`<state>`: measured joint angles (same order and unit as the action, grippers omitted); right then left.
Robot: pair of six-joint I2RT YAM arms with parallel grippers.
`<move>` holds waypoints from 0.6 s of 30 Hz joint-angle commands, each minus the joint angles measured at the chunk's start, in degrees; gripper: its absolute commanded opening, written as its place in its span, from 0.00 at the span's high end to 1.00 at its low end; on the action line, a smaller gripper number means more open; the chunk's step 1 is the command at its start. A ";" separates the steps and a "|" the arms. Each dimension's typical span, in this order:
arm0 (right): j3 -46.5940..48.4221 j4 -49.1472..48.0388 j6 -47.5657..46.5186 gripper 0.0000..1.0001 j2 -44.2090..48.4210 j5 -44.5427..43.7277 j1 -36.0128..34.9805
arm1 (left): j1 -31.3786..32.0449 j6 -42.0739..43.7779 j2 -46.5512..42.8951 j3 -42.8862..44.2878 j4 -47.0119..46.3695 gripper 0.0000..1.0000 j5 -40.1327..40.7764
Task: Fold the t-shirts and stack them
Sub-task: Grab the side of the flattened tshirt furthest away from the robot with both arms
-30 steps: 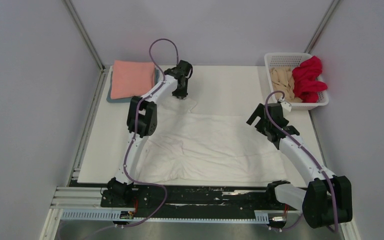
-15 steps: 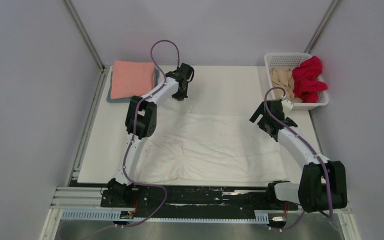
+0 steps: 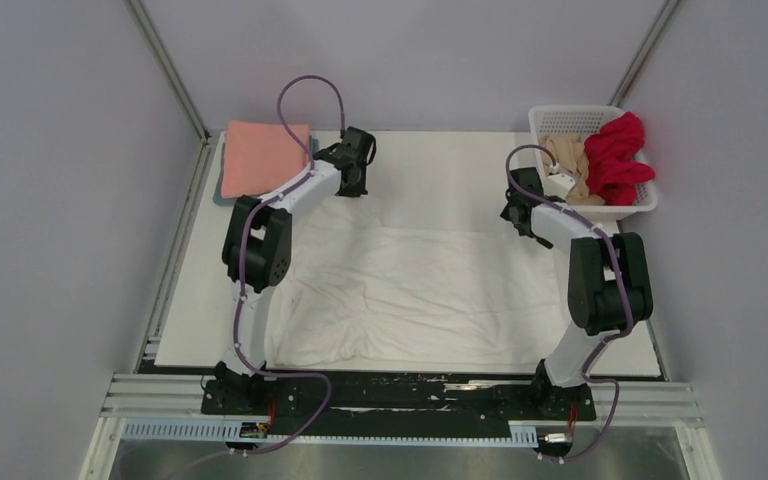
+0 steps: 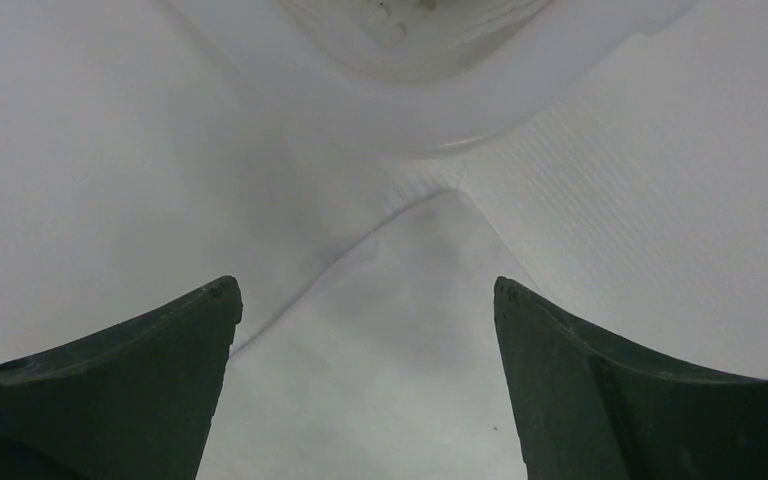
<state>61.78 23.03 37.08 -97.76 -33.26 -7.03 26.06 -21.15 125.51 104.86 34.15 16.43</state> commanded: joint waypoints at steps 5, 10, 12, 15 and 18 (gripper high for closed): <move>7.06 2.57 2.53 0.08 -8.71 -5.12 0.17 | -0.09 -2.61 -5.50 -6.22 -4.46 1.00 -2.25; 6.47 3.81 2.60 0.13 -8.43 -5.57 0.17 | -0.05 -2.95 -7.46 -9.21 -5.30 1.00 -2.81; 6.87 4.06 1.49 0.14 -8.89 -5.52 0.25 | -0.07 -3.09 -8.29 -10.38 -5.91 1.00 -3.14; 7.94 6.48 0.50 0.19 -10.04 -4.91 0.26 | -0.07 -3.19 -9.34 -11.37 -6.18 1.00 -2.93; 6.79 7.31 0.67 0.24 -9.60 -5.21 0.44 | -0.05 -3.17 -10.13 -12.36 -6.19 1.00 -2.33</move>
<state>67.44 28.14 38.41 -106.96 -36.64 -7.03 26.06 -23.24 120.55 93.21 30.44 13.61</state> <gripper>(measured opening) 0.793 0.009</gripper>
